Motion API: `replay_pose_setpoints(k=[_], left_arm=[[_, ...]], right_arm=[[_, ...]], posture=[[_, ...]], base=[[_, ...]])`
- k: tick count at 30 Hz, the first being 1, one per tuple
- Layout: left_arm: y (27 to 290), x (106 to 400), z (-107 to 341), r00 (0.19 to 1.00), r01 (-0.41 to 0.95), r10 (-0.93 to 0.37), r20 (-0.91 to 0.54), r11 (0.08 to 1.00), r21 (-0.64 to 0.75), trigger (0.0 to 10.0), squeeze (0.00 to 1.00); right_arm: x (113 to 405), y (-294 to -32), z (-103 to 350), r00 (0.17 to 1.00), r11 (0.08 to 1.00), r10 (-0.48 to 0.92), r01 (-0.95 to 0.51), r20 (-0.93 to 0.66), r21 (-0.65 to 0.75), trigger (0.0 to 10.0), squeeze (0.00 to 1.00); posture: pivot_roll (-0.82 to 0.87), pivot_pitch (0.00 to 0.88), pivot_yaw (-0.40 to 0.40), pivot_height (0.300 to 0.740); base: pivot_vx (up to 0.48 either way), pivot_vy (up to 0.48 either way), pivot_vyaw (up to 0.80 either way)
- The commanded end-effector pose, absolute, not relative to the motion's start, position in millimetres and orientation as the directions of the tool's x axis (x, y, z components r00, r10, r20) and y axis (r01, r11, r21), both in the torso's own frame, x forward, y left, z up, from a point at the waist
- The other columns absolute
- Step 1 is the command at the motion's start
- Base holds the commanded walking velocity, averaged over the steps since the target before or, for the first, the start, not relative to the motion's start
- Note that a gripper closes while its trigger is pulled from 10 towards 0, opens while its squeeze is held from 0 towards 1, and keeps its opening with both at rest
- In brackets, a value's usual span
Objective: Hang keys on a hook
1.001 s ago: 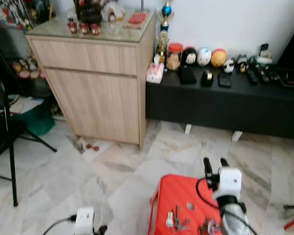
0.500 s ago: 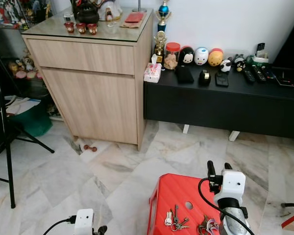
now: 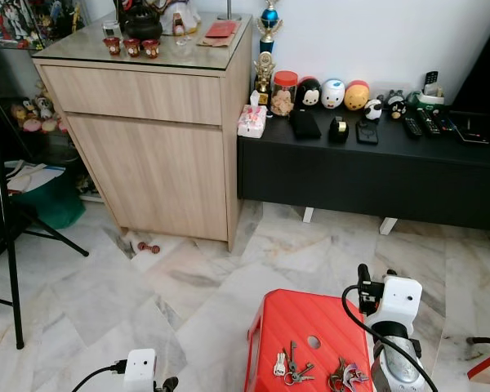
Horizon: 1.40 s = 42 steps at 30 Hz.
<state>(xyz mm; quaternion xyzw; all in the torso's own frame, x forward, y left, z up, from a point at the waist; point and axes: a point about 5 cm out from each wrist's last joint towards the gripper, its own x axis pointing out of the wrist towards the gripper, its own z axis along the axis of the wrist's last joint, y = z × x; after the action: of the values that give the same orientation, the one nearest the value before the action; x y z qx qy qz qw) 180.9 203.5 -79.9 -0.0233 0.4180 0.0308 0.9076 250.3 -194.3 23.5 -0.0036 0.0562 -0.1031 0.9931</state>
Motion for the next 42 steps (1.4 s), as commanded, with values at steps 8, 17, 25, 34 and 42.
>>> replay_pose_setpoints(k=[8, 17, 25, 34, 42], left_arm=[[203, 178, -81, 0.64, -0.078, 0.038, -0.767, 0.997, -0.016, 10.0, 0.0], [203, 179, -81, 0.642, -0.077, 0.039, -0.766, 0.997, -0.014, 10.0, 0.0], [205, 181, -80, 0.645, -0.073, 0.041, -0.763, 0.997, -0.009, 10.0, 0.0], [204, 180, -80, 0.645, -0.068, 0.038, -0.764, 0.998, -0.008, 10.0, 0.0], [203, 180, -81, 0.645, -0.067, 0.036, -0.764, 0.998, -0.01, 10.0, 0.0]], right_arm=[[254, -201, 22, 0.971, 0.979, -0.204, 0.203, -0.123, -0.025, 10.0, 0.0], [254, -205, 13, 0.964, 0.979, -0.205, 0.203, -0.17, -0.034, 10.0, 0.0], [262, -202, 15, 0.97, 0.985, -0.175, 0.172, -0.167, -0.035, 10.0, 0.0], [259, -203, 7, 0.965, 0.986, -0.168, 0.165, -0.202, -0.032, 10.0, 0.0], [263, -198, 9, 0.973, 0.99, -0.14, 0.138, -0.183, -0.023, 10.0, 0.0]], posture=[[-0.03, 0.0, -0.06, 0.74], [-0.02, 0.0, -0.058, 0.74], [-0.03, 0.0, -0.056, 0.74], [-0.02, 0.0, -0.063, 0.725], [-0.01, 0.0, -0.065, 0.692]], base=[[0.0, 0.0, 0.0], [0.0, 0.0, 0.0], [0.0, 0.0, 0.0], [0.0, 0.0, 0.0], [0.0, 0.0, 0.0]])
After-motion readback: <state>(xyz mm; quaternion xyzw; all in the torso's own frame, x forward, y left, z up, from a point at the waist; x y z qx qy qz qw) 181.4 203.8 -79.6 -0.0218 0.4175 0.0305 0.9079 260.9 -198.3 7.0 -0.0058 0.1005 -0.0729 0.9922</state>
